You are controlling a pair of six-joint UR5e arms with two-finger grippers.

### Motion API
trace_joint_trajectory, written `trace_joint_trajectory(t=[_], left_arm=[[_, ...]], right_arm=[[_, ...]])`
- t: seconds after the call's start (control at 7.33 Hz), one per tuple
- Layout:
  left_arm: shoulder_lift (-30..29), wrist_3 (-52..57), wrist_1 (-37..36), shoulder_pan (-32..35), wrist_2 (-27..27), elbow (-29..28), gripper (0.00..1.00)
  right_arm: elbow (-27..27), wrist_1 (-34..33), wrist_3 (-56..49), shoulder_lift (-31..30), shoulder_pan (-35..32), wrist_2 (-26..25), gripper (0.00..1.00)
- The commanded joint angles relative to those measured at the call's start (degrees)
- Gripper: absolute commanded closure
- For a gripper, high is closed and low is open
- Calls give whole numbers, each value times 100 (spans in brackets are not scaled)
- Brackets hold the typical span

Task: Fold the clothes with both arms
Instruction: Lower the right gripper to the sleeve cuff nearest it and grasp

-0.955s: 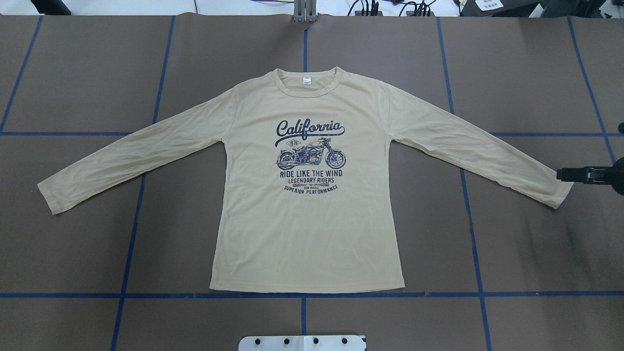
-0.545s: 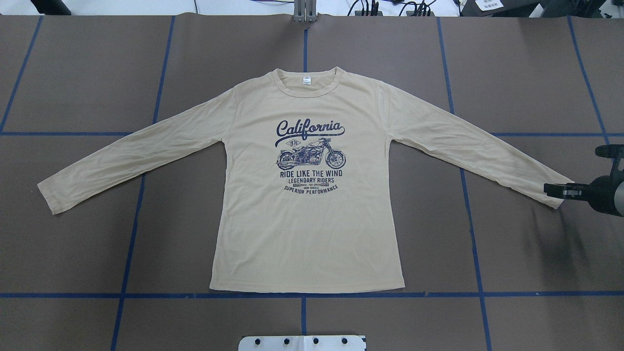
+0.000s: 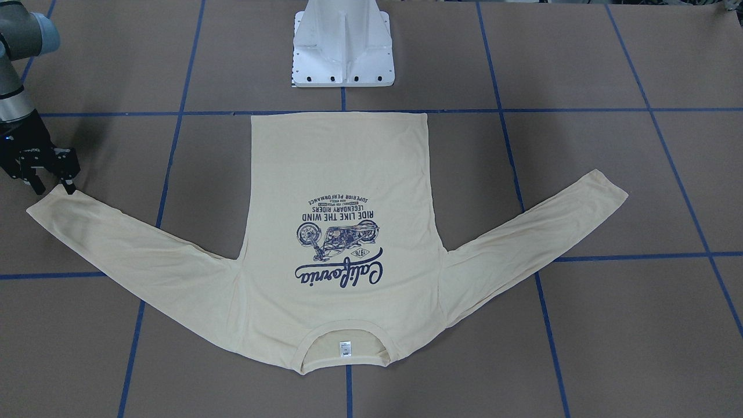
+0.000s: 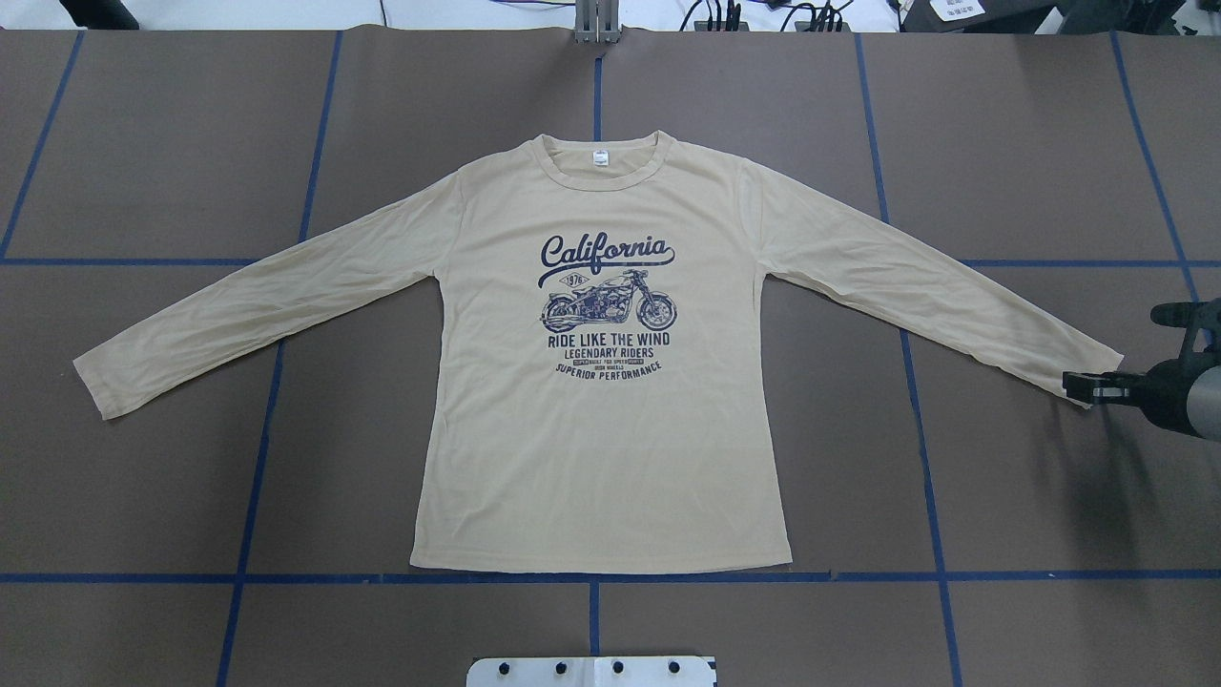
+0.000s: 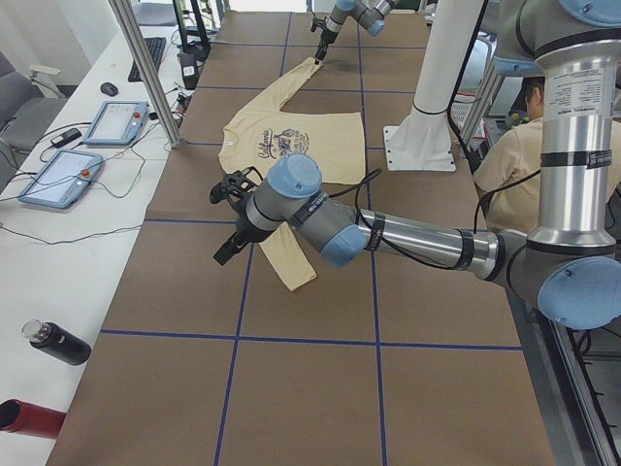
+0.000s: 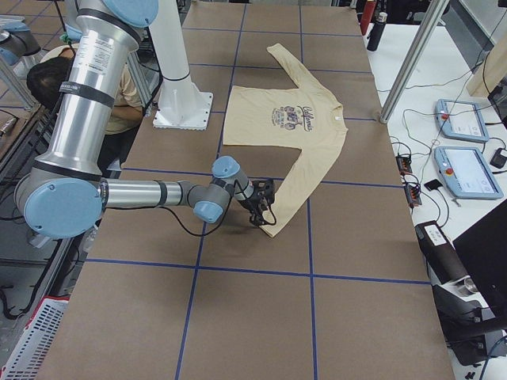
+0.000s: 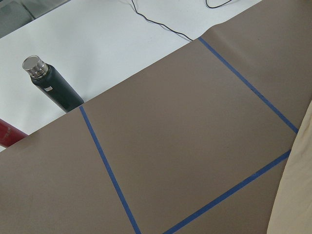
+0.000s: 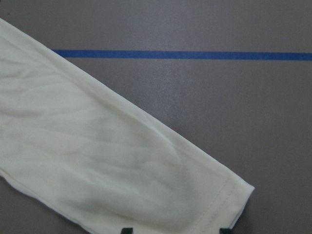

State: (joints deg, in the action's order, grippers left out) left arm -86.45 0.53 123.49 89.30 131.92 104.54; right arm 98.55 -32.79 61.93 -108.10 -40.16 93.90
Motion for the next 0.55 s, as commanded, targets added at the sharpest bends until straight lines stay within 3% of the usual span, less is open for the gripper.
trace_joint_trajectory(t=[0.0,0.41], left_arm=[[-4,0,0,0,0,-4,0],[-4,0,0,0,0,-4,0]], right_arm=[[-29,1,12,-18,148,-73,39],[-38,-8,3,-27,175,-82,78]])
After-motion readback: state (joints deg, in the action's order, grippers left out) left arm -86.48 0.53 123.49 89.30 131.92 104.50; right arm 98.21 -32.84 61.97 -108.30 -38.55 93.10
